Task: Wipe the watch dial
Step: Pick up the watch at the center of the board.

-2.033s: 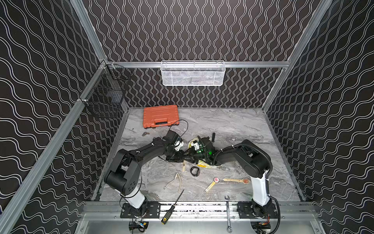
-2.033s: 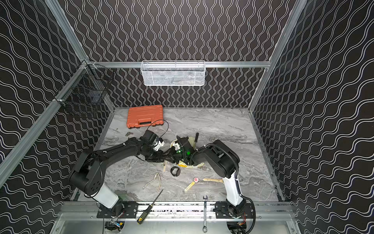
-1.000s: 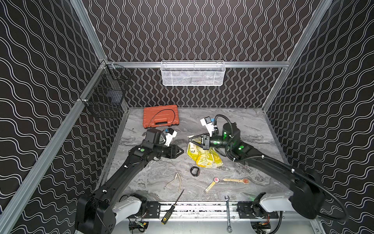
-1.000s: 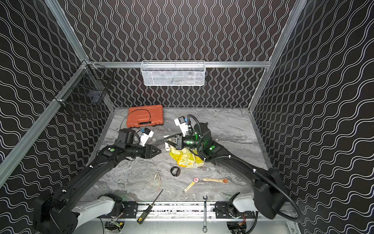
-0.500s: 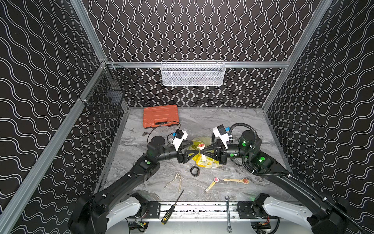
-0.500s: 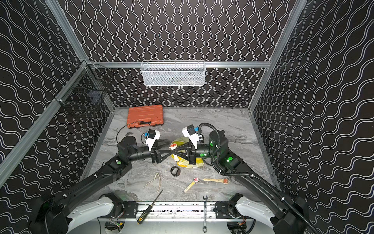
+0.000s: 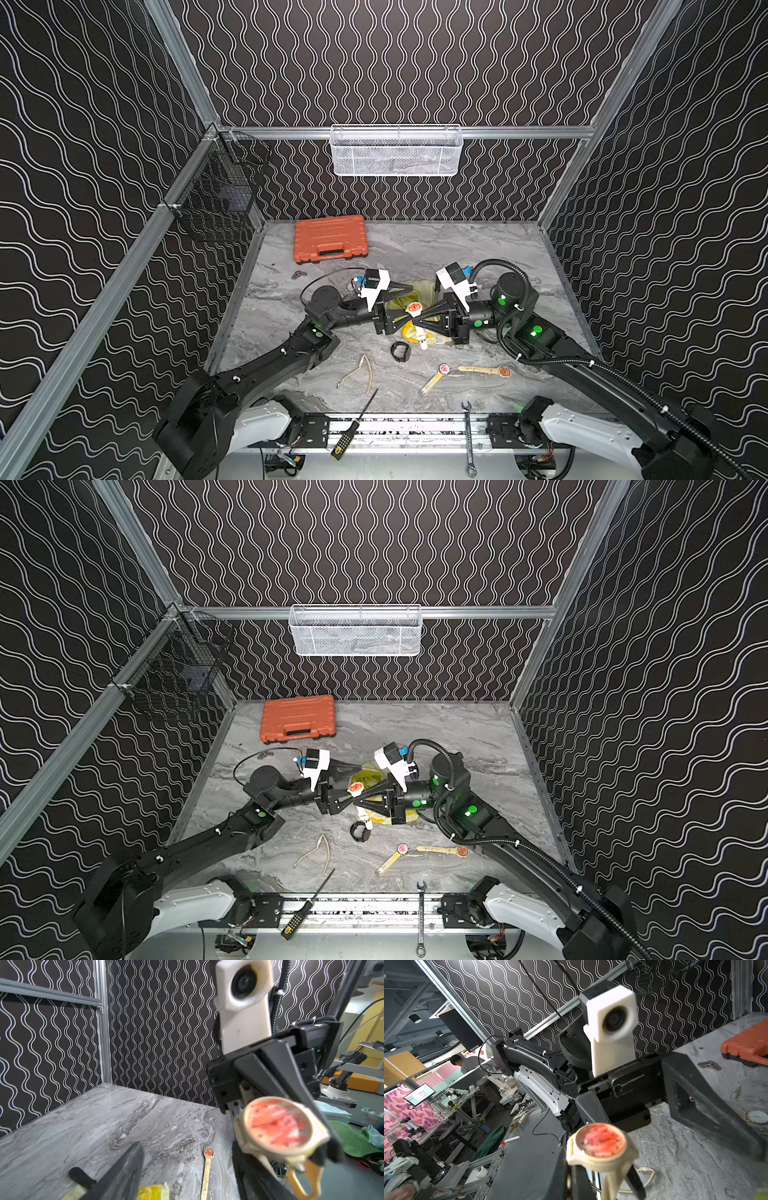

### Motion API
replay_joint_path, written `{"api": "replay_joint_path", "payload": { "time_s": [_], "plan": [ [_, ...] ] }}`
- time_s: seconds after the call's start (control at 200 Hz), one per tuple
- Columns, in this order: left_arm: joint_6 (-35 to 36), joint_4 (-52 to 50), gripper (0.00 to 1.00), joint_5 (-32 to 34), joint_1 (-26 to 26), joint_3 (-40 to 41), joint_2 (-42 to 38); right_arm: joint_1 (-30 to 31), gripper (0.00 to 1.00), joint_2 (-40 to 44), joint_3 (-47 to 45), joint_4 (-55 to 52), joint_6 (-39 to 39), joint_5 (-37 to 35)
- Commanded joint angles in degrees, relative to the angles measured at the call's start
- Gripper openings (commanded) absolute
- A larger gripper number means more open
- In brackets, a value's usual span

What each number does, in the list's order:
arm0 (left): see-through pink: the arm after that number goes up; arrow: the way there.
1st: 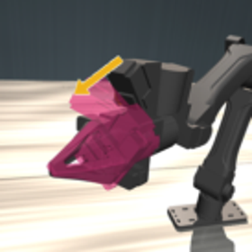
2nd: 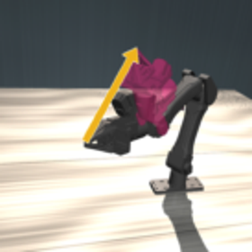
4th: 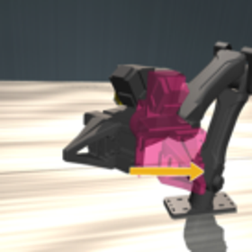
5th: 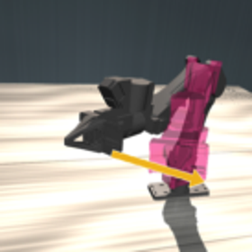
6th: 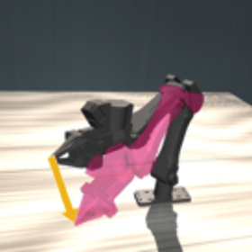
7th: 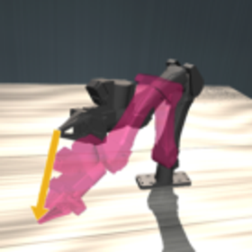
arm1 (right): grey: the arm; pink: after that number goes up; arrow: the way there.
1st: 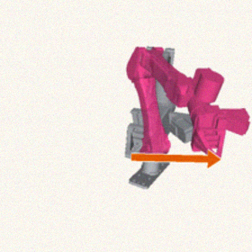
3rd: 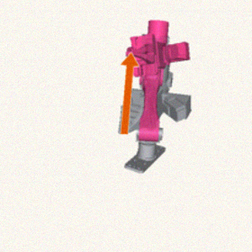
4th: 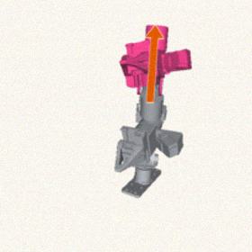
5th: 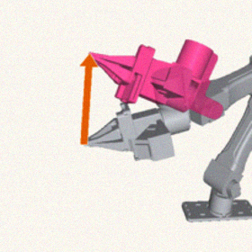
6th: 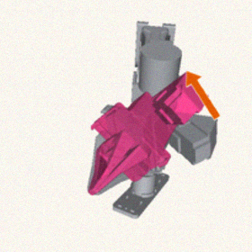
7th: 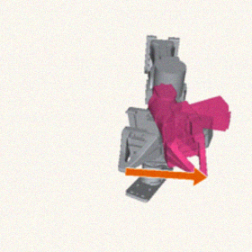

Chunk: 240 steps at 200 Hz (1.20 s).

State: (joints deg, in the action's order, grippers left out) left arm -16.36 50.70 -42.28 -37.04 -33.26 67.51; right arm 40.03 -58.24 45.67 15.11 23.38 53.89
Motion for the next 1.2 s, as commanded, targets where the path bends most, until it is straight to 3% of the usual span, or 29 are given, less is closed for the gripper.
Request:
{"api": "replay_joint_path", "payload": {
  "time_s": [0.0,0.335,0.49,0.706,0.806,0.931,1.011,1.196],
  "plan": [
    [-0.8,5.7,0.69,-1.1,0.0,0.4,-0.1,0.0,0.00,0.2,-0.2,3.0,1.0,1.2],
    [8.9,-4.5,0.70,-1.2,-0.1,2.6,-4.4,-0.1,0.00,2.0,2.9,-3.5,-3.4,-0.4],
    [8.2,-3.0,0.70,-2.7,-0.1,2.6,-5.0,0.0,0.00,1.6,1.7,-2.1,-2.3,-0.9],
    [0.3,8.0,0.70,-5.0,-0.2,2.7,-1.8,0.1,0.00,1.7,0.4,0.8,-0.2,-0.1],
    [1.0,6.9,0.70,-2.8,-0.2,3.1,-2.1,0.0,0.00,2.5,-0.1,1.1,0.0,0.1],
    [2.5,2.2,0.56,0.0,-0.1,2.0,-3.6,0.0,0.00,2.4,-0.9,2.2,1.2,1.5],
    [0.2,6.1,0.46,0.6,-0.1,2.6,-3.6,0.0,0.00,1.8,-1.8,3.5,2.1,1.8],
    [-1.8,9.8,0.42,-2.0,-0.2,2.1,-1.9,0.1,0.00,0.7,-2.8,7.3,4.1,2.4]
  ]
}}
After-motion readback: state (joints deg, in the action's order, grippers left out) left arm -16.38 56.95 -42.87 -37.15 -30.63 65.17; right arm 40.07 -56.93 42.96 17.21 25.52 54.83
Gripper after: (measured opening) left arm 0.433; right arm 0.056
